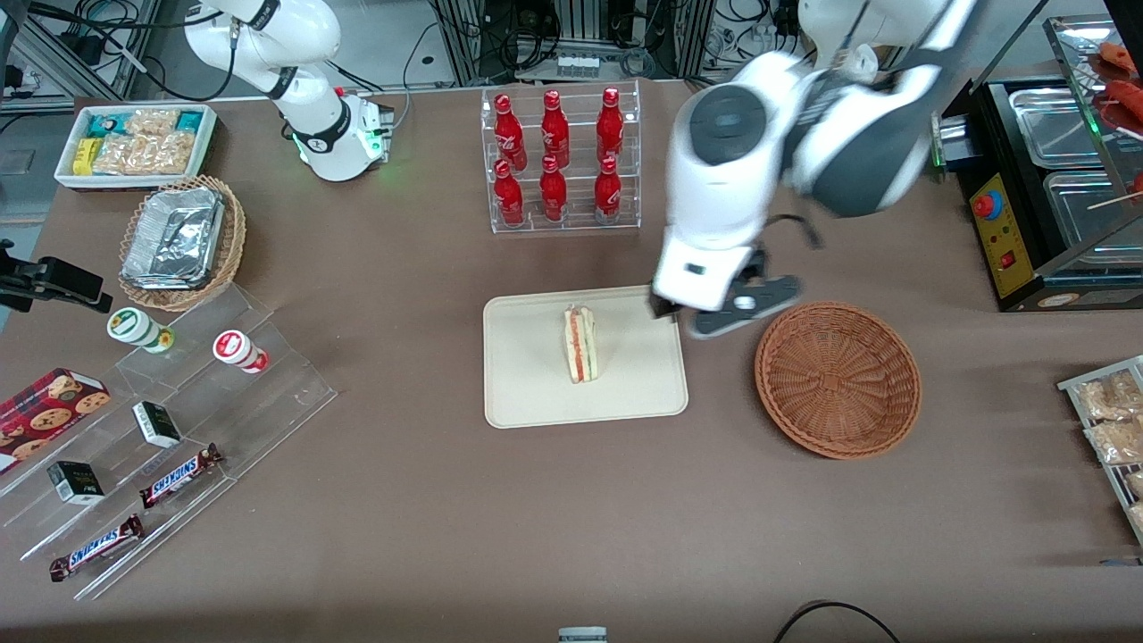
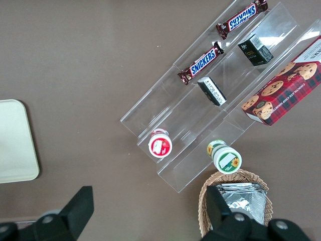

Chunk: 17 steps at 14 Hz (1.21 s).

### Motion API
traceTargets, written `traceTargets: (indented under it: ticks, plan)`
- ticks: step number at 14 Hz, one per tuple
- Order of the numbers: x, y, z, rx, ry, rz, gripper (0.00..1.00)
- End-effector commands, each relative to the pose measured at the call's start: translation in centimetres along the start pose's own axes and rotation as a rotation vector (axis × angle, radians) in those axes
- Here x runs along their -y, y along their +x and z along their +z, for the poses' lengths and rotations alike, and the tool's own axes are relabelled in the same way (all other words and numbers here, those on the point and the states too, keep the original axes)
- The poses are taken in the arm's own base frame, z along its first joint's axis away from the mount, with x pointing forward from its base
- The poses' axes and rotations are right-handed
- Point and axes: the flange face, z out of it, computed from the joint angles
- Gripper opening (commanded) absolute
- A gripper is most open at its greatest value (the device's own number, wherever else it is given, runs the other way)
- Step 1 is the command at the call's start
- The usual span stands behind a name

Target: Place sandwich from basket to tray

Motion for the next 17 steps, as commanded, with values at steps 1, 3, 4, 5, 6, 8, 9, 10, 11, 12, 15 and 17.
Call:
traceTargets:
  ticks: [1, 3, 4, 5, 6, 8, 9, 10, 11, 12, 15, 17]
  plan:
    - [5.6, 1.0, -2.9, 0.046, -0.001, 0.073, 1.0]
    - [8.8, 1.8, -4.3, 0.061, 0.005, 0.132, 1.0]
    - [10.4, 2.1, -4.5, 0.069, 0.011, 0.161, 1.0]
    - [12.0, 2.4, -4.6, 0.078, 0.004, 0.183, 1.0]
    - [14.1, 2.7, -5.3, 0.08, -0.014, 0.203, 1.0]
    - [17.1, 3.5, -6.0, 0.094, -0.051, 0.29, 1.0]
    - [19.1, 4.2, -6.0, 0.103, -0.045, 0.293, 1.0]
    - [20.3, 4.3, -6.1, 0.103, -0.041, 0.307, 1.0]
    - [22.3, 4.8, -6.2, 0.101, -0.041, 0.333, 1.0]
    - [23.9, 4.8, -6.4, 0.093, -0.043, 0.361, 1.0]
    - [28.7, 6.0, -6.8, 0.076, -0.065, 0.404, 1.0]
    - [28.8, 7.1, -6.3, 0.071, -0.067, 0.398, 1.0]
